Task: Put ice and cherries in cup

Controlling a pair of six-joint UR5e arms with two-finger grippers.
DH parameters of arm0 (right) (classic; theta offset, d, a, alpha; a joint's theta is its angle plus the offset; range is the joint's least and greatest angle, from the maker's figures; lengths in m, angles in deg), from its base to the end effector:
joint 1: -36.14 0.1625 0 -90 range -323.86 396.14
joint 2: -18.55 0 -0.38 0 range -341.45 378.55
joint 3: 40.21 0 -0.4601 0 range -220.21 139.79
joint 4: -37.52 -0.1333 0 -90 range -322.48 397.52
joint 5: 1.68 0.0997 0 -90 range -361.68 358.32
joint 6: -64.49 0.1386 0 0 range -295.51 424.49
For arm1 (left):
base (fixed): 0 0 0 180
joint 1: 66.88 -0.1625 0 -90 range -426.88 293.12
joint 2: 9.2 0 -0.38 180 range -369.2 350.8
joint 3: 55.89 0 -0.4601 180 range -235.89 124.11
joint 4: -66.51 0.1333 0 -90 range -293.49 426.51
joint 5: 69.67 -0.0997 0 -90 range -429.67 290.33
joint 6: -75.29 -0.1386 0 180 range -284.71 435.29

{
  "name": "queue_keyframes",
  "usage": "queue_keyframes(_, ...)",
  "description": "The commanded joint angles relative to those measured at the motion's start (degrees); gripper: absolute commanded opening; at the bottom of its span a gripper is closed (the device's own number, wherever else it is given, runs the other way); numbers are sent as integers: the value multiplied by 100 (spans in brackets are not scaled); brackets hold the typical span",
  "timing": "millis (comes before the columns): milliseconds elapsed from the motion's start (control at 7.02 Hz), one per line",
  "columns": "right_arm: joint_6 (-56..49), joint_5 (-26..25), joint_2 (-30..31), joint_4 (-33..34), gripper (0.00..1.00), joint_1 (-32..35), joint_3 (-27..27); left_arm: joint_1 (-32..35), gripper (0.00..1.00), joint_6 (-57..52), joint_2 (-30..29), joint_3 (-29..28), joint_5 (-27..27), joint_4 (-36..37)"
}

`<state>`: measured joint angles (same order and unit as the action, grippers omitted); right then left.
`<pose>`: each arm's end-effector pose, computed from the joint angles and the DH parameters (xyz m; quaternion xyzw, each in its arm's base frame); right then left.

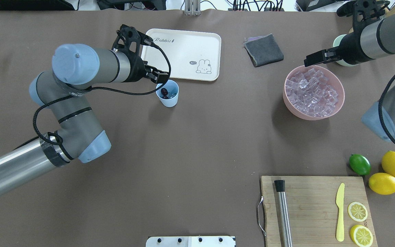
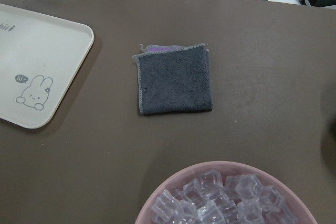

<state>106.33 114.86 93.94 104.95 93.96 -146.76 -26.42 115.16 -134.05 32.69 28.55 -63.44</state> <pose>-0.2850 -0.5869 0.2851 0.2280 -0.4283 -0.0303 0.8739 0.5054 -0.5802 0.1646 0.3831 0.4601 0.1101 0.7934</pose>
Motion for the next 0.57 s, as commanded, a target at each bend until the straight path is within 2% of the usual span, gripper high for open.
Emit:
queue_keyframes(0, -10, 244, 63, 33, 100, 254, -24, 783, 98, 29, 388, 28, 693, 48)
queue_keyframes(142, -18, 550, 334, 25, 100, 596, -41, 1476, 98, 38, 783, 28, 1508, 275)
queue_keyframes(285, -19, 780, 537, 42, 100, 1026, -50, 2092, 98, 38, 891, 19, 2134, 938)
queue_keyframes(427, -253, 878, 817, 69, 100, 1317, -41, 2437, 98, -31, 988, -7, 2175, 1589)
